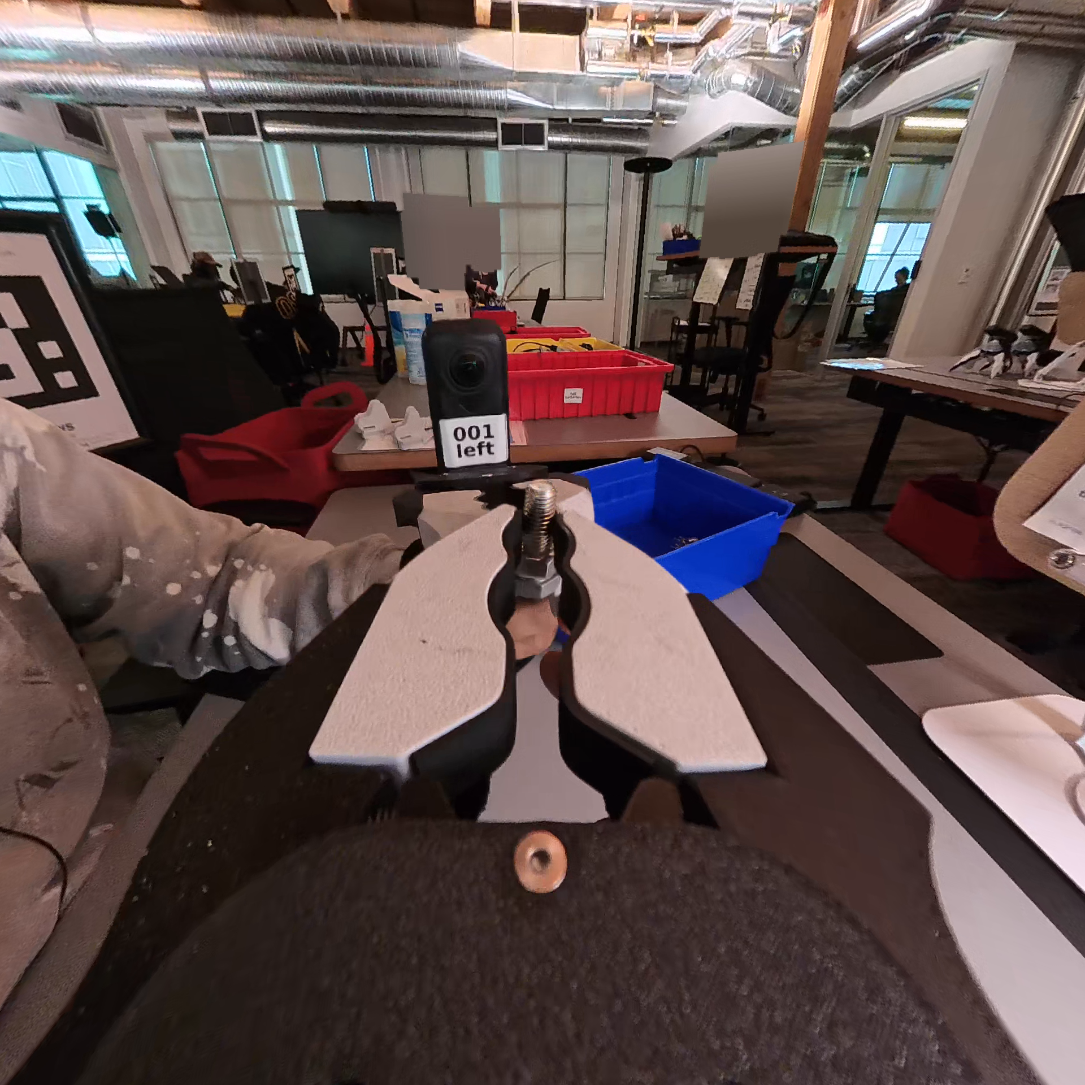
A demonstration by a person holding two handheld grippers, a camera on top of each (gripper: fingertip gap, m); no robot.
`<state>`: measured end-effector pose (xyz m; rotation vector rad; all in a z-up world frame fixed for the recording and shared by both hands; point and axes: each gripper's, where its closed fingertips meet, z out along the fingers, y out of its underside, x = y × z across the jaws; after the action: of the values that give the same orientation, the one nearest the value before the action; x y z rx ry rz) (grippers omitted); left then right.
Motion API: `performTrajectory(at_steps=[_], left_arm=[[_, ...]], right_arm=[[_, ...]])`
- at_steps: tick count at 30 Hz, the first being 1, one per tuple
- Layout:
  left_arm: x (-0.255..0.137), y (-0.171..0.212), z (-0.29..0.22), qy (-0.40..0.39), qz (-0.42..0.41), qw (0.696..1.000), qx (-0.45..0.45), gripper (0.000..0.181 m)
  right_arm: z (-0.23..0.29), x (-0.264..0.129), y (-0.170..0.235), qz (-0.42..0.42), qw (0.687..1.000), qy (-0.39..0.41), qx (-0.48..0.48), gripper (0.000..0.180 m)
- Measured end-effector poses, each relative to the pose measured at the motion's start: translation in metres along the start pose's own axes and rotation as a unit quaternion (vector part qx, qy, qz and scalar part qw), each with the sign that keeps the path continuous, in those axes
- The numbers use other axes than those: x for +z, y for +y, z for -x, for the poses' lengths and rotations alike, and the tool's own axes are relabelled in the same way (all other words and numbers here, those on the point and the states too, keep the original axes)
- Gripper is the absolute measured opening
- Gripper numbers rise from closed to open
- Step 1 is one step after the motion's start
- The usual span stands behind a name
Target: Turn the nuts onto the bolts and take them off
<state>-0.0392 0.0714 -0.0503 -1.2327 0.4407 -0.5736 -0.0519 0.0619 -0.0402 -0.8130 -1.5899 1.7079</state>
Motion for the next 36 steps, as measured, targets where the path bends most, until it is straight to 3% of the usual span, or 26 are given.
performTrajectory(at_steps=[8, 14, 21, 26, 31, 36], left_arm=[[-0.008, 0.001, -0.005, 0.057, 0.042, 0.995, -0.076, 0.022], [-0.011, 0.007, -0.012, 0.076, 0.084, 0.991, -0.069, 0.015], [-0.012, 0.016, -0.013, 0.064, 0.133, 0.988, -0.041, 0.010], [-0.010, 0.009, -0.006, 0.032, 0.134, 0.990, -0.029, 0.010], [-0.016, 0.003, 0.006, 0.002, 0.134, 0.990, -0.043, 0.010], [-0.016, 0.005, 0.008, 0.004, 0.131, 0.989, -0.061, 0.010]], right_arm=[[0.007, -0.008, 0.016, 0.049, 0.998, -0.033, -0.026, 0.009], [0.012, -0.003, 0.028, 0.078, 0.995, -0.043, -0.043, 0.009], [0.012, 0.002, 0.040, 0.112, 0.991, -0.035, -0.067, 0.009], [0.007, 0.004, 0.033, 0.082, 0.995, -0.018, -0.059, 0.009], [-0.003, -0.001, 0.036, 0.077, 0.996, -0.012, -0.037, 0.029], [-0.005, 0.006, 0.047, 0.090, 0.995, -0.009, -0.033, 0.030]])
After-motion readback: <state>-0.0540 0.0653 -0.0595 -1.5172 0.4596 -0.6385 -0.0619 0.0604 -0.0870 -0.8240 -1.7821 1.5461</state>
